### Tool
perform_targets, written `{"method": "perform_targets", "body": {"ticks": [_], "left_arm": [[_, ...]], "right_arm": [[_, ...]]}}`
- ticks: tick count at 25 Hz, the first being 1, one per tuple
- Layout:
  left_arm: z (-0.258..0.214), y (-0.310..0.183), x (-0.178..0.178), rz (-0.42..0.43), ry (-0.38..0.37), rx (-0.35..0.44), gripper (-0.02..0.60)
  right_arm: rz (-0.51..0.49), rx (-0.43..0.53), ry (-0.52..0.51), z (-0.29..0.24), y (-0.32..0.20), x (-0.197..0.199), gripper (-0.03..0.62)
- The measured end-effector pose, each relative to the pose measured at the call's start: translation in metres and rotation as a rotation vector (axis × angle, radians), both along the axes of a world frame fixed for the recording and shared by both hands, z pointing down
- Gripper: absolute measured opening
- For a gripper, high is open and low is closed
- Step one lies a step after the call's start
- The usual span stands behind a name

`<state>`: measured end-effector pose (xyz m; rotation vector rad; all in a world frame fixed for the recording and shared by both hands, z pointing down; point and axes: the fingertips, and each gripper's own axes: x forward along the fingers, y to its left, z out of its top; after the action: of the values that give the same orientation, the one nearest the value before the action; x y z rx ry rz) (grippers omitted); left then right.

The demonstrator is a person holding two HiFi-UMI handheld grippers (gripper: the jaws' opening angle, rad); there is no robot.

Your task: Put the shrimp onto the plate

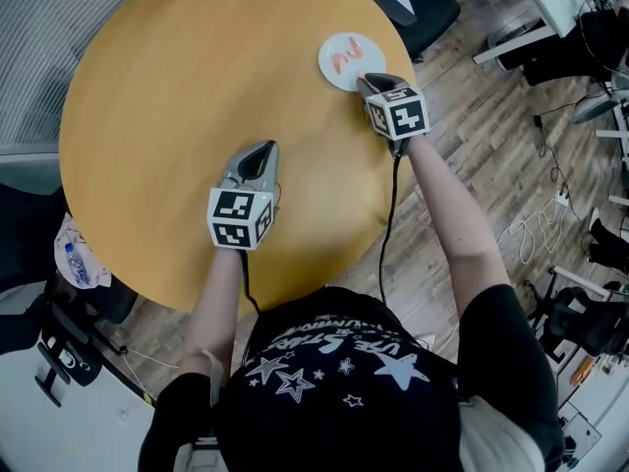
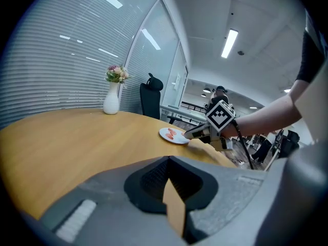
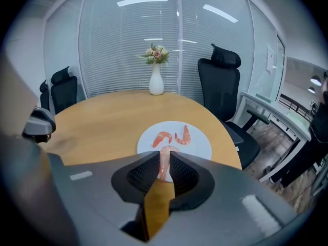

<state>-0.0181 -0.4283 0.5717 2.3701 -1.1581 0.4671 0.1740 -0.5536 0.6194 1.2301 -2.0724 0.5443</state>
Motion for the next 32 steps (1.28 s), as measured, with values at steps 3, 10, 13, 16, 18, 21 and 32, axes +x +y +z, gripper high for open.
{"method": "perform_targets", "body": {"ticks": [3,10,13,16,18,21,32], "left_arm": [[0.005,-0.002,0.001,-0.004,-0.001,-0.009,0.002],[0.015,-0.004,-0.001,-0.005,-0.005,-0.021,0.002],[0.016,-0.004,-0.001,-0.005,-0.002,-0.024,0.002],[0.017,-0.005,-0.002,-0.001,-0.003,-0.024,0.002],[0.017,-0.006,-0.003,-0.003,0.000,-0.026,0.002],[0.017,-0.005,-0.004,-0.007,0.004,-0.028,0.002],[0.015,-0.004,-0.004,-0.015,0.017,-0.030,0.002]], "right_arm": [[-0.010,-0.002,0.012,0.004,-0.009,-0.002,0.065],[-0.019,-0.026,0.059,0.019,-0.019,-0.005,0.066],[-0.017,-0.031,0.062,0.023,-0.021,-0.005,0.066],[-0.019,-0.034,0.073,0.026,-0.024,-0.006,0.066],[-0.009,-0.035,0.076,0.026,-0.026,-0.004,0.065],[0.014,-0.046,0.057,0.027,-0.027,-0.003,0.066],[0.030,0.005,0.086,0.022,-0.026,0.001,0.078]]}}
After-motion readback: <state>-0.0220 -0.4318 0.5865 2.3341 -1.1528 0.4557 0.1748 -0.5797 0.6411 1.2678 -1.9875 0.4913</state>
